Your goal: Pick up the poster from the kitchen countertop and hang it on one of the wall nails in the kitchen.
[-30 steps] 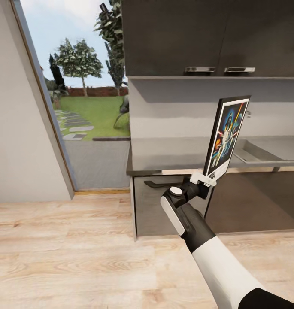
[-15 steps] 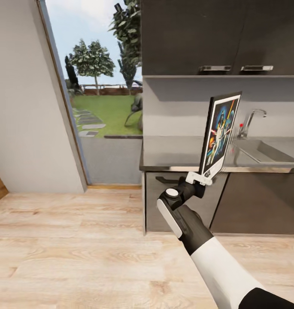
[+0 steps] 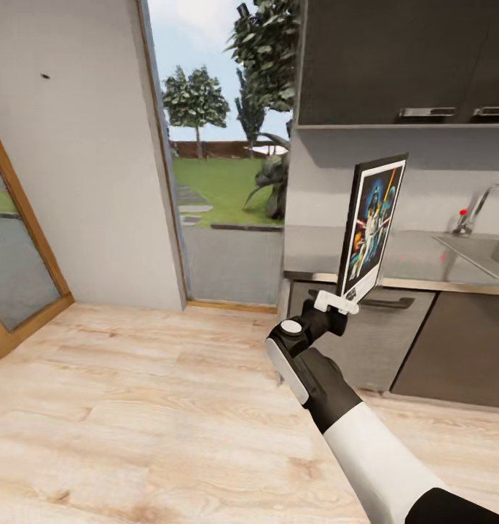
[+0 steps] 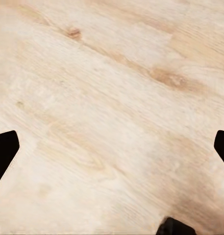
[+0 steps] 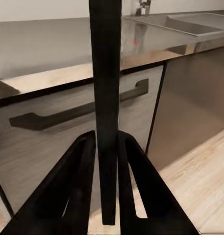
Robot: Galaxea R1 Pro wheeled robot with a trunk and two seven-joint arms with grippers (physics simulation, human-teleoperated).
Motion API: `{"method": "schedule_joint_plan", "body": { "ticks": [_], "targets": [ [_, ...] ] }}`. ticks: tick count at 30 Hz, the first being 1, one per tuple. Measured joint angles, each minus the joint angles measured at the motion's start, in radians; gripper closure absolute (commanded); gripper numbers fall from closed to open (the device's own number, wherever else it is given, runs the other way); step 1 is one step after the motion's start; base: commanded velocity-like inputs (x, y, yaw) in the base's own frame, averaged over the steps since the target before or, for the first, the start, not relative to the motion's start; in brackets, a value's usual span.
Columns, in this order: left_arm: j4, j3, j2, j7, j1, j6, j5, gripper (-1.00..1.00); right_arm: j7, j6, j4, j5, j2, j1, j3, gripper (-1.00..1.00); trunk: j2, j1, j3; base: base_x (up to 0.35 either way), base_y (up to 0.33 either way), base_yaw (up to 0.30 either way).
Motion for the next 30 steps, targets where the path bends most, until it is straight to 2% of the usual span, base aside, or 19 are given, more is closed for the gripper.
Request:
{"method": "schedule_joint_plan", "body": {
  "ticks": [15,19,20,24,26,28,29,30],
  "targets": [
    [0.0,0.0,0.0,0.0,0.0,0.0,0.0,-1.0,0.001,0.002,0.001,-0.001,0.001,0.0,0.009,1.0,0.0,0.0,-0.011,-0.242,0.211,0.252],
    [0.001,0.0,0.0,0.0,0.0,0.0,0.0,-1.0,0.001,0.001,0.002,-0.01,0.002,0.0,0.062,1.0,0.0,0.0,-0.013,-0.242,0.211,0.252],
    [0.001,0.0,0.0,0.0,0.0,0.0,0.0,-1.0,0.002,0.001,0.002,-0.044,0.002,0.0,0.087,1.0,0.0,0.0,-0.014,-0.242,0.211,0.252],
    [0.002,0.0,0.0,0.0,0.0,0.0,0.0,-1.0,0.003,0.0,0.002,-0.073,0.002,0.0,0.1,1.0,0.0,0.0,-0.017,-0.241,0.211,0.253],
    [0.002,0.0,0.0,0.0,0.0,0.0,0.0,-1.0,0.003,0.0,0.002,-0.085,0.002,0.0,0.129,1.0,0.0,0.0,-0.018,-0.191,0.166,0.156],
    [0.002,0.0,0.0,0.0,0.0,0.0,0.0,-1.0,0.005,-0.011,0.002,-0.099,0.002,0.0,0.205,1.0,0.0,0.0,-0.018,-0.085,0.074,0.061],
    [0.002,0.0,0.0,0.0,0.0,0.0,0.0,-1.0,0.006,-0.019,0.002,-0.103,0.002,0.0,0.223,1.0,0.0,0.0,-0.018,-0.048,0.042,0.035],
    [0.003,0.0,0.0,0.0,0.0,0.0,0.0,-1.0,0.008,-0.039,0.001,-0.112,0.001,0.001,0.257,1.0,0.0,0.0,-0.018,-0.039,0.033,0.028]
  ]
}}
